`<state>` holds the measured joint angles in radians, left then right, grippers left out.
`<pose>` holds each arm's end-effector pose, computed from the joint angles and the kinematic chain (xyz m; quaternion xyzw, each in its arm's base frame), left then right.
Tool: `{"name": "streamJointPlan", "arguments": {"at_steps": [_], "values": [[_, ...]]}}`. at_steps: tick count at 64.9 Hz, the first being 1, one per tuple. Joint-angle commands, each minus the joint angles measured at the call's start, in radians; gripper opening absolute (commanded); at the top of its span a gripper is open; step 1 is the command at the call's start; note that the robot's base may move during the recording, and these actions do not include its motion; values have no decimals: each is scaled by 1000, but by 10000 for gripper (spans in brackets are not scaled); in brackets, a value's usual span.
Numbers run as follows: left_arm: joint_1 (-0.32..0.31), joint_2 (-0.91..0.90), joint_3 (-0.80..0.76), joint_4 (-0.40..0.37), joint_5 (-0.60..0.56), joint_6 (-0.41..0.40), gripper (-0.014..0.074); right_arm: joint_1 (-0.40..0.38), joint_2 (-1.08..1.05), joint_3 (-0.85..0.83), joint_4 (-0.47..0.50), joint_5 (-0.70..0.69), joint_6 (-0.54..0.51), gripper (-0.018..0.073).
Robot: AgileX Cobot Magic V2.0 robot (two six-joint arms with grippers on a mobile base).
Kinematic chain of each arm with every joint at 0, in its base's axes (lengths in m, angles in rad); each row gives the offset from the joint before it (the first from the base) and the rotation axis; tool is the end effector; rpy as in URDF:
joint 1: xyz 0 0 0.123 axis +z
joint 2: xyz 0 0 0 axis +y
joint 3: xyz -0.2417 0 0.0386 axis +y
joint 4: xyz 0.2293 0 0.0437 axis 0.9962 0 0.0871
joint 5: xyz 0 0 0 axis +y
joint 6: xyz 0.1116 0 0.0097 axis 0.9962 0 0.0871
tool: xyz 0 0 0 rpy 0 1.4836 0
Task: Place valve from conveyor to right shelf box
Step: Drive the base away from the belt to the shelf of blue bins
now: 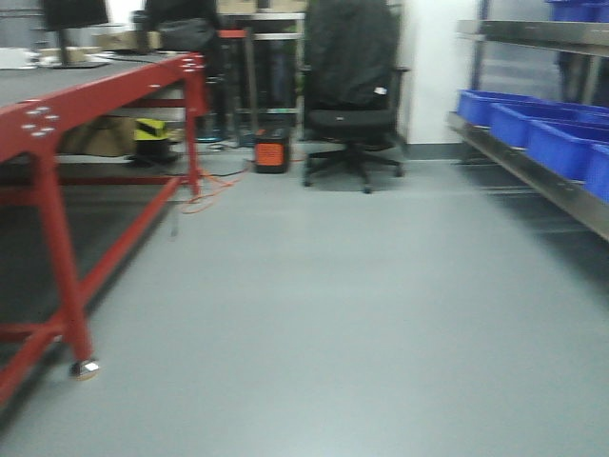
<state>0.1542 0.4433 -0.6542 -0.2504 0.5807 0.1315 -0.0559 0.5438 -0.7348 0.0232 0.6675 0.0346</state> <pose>0.1212 0.0034 0.3228 -0.0514 0.7929 -0.0315 0.6064 0.1335 -0.0059 0.3250 0.0411 0.8295 0.0051 0.5570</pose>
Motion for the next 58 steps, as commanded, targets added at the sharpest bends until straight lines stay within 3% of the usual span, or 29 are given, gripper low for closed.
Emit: {"name": "streamJointPlan", "arguments": {"at_steps": [1,58], "values": [[-1,-7,-5,-14,-54,-2,-111,-5,-8,-10,-9,-78,-1,-162],[-1,-7,-5,-14,-54,-2,-111,-5,-8,-10,-9,-78,-1,-162]]}}
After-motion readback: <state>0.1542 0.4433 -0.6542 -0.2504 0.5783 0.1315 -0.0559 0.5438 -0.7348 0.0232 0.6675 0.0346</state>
